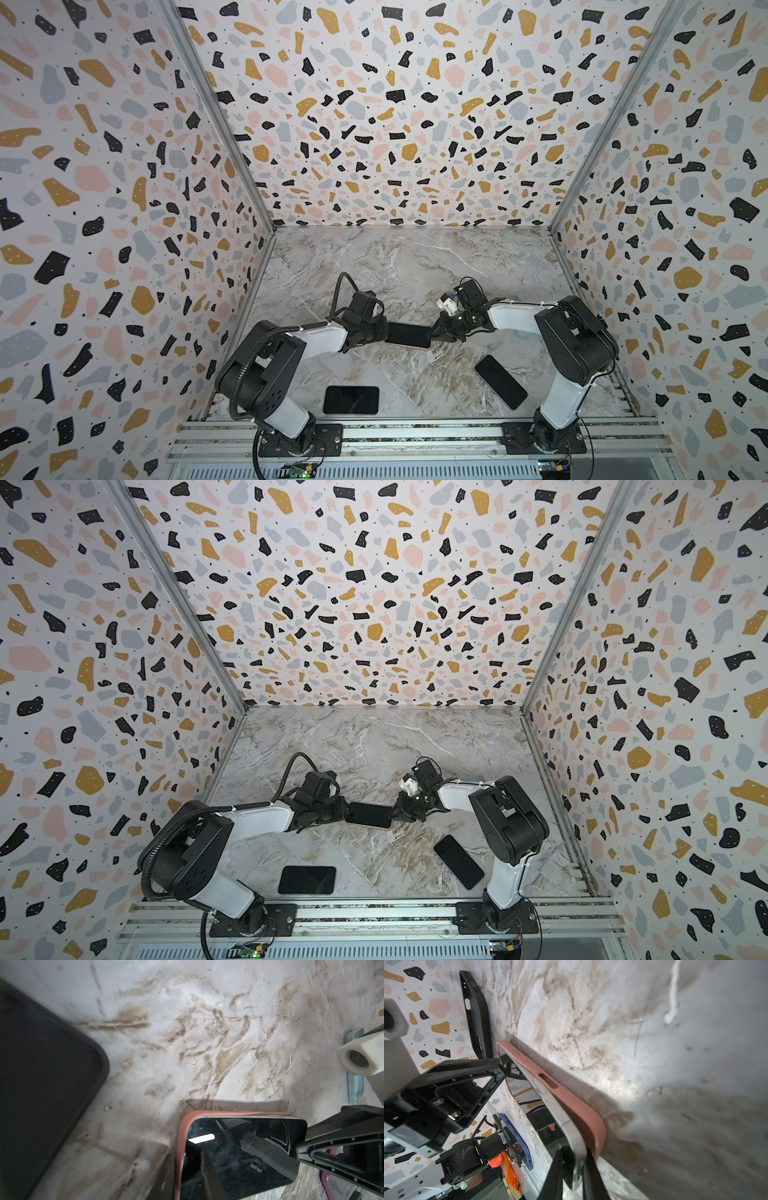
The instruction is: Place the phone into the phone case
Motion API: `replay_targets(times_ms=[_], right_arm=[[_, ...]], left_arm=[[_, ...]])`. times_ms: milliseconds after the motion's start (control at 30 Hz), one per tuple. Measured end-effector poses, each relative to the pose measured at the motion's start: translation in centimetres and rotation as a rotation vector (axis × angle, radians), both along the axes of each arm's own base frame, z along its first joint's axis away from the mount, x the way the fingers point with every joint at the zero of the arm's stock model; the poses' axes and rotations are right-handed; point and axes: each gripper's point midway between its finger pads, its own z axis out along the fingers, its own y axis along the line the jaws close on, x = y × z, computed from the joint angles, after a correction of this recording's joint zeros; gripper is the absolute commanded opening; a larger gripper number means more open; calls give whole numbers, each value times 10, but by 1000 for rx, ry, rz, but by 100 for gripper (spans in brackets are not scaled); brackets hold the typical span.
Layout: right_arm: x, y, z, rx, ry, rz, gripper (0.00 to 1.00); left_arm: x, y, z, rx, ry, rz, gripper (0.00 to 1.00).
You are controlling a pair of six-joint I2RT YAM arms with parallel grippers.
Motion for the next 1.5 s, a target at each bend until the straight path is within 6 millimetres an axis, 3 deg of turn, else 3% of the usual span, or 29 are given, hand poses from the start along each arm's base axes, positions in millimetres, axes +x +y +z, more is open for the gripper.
replay_targets(times_ms=[333,833,1100,1500], right_arm=[[0,1,1,-33,-21,-19,7],[-15,-7,8,-146,-107,48,33],[-18,-14,13,-183,-128,74,50],[-24,-22,24,-211,-120,72,61]], left_arm=[[0,0,0,8,-11,15,18],[-8,-3,1,-14,0,-69,25],[-13,-4,2,-10,6,-107,34],[-16,-4,3,-4,14,-125,38]])
